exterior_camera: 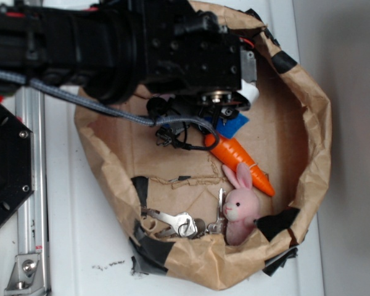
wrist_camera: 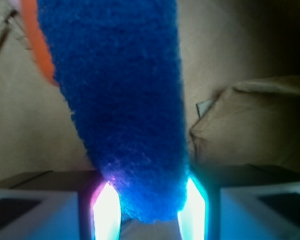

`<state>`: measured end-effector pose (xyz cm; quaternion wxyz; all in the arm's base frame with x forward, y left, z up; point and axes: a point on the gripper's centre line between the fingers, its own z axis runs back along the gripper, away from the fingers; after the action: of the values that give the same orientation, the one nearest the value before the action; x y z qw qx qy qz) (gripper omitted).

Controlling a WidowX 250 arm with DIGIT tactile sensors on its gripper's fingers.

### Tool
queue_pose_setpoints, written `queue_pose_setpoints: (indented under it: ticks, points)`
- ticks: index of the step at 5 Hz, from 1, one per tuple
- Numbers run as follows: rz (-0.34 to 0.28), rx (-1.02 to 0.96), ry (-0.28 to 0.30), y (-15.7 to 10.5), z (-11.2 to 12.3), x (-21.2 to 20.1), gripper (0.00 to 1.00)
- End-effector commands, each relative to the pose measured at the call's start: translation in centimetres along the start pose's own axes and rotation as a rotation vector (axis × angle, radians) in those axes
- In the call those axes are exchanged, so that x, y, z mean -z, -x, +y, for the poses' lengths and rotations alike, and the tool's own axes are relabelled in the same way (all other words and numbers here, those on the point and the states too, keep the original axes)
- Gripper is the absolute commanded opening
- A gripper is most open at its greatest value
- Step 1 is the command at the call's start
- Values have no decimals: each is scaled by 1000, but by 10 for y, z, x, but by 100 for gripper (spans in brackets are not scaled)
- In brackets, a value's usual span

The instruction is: Grab the blue sponge.

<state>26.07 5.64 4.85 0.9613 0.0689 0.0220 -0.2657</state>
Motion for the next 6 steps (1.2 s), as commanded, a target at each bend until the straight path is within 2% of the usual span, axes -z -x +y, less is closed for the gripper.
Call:
queue_pose_setpoints:
  ticks: [1, 2, 3, 4, 5, 6]
  points:
    - [-74, 56, -36, -10, -25, -28, 0]
    - [-86, 62, -38, -23, -46, -41, 0]
    - [-70, -92, 6, -30, -57, -61, 0]
    - [-200, -357, -35, -13, -57, -77, 0]
    - [-168, -612, 61, -3, -49, -91, 0]
    - [-151, -753, 95, 6, -39, -96, 0]
